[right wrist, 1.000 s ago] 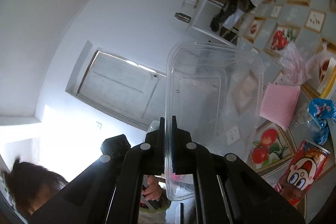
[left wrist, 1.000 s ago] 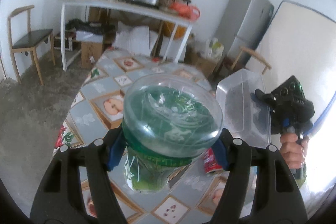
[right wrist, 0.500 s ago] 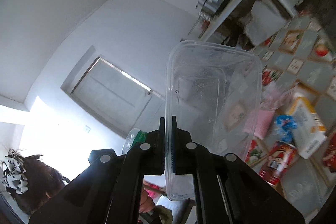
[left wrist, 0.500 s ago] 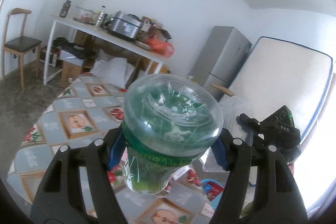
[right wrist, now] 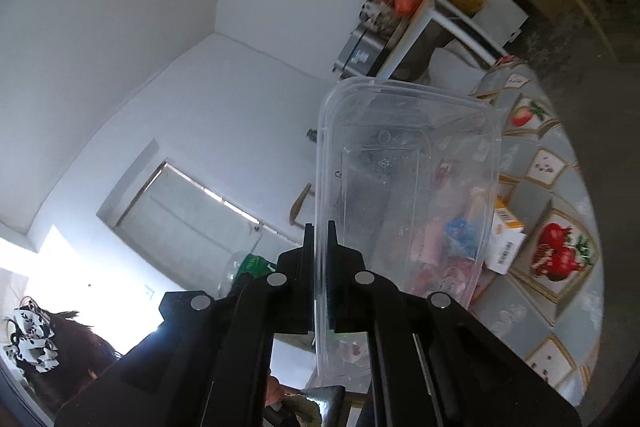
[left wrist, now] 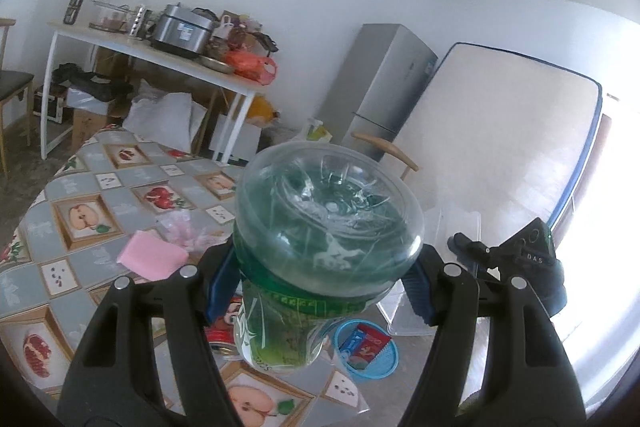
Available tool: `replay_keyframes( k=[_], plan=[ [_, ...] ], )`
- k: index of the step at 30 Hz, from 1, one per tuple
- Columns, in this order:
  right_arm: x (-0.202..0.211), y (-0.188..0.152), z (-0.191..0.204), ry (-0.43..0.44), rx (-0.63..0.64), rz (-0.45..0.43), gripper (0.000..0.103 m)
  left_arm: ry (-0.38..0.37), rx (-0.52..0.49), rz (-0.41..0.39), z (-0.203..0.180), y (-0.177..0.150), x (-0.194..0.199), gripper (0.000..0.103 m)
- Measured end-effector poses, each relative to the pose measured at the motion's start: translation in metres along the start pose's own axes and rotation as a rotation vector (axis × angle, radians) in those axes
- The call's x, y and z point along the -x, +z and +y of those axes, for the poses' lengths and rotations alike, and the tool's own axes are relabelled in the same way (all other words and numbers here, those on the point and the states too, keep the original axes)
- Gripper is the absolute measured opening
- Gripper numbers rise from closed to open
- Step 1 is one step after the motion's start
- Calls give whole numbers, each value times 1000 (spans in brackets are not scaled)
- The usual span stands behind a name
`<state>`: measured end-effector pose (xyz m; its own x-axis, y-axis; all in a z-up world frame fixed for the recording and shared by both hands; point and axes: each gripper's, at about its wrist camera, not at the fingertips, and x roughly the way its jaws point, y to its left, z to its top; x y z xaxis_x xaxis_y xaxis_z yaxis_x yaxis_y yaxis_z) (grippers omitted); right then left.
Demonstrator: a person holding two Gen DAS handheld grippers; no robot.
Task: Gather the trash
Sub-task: 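Carry the green bottle and clear plastic container toward the blue wastebasket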
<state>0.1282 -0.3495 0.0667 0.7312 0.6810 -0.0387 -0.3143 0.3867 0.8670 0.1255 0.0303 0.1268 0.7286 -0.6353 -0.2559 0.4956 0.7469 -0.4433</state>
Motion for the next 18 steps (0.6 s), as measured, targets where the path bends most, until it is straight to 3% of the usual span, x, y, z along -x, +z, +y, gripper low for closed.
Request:
replay_keyframes(
  k=[18],
  plan=[
    [78, 6, -48, -39, -81, -131, 5, -71, -77, 85, -50, -2, -59, 66]
  ],
)
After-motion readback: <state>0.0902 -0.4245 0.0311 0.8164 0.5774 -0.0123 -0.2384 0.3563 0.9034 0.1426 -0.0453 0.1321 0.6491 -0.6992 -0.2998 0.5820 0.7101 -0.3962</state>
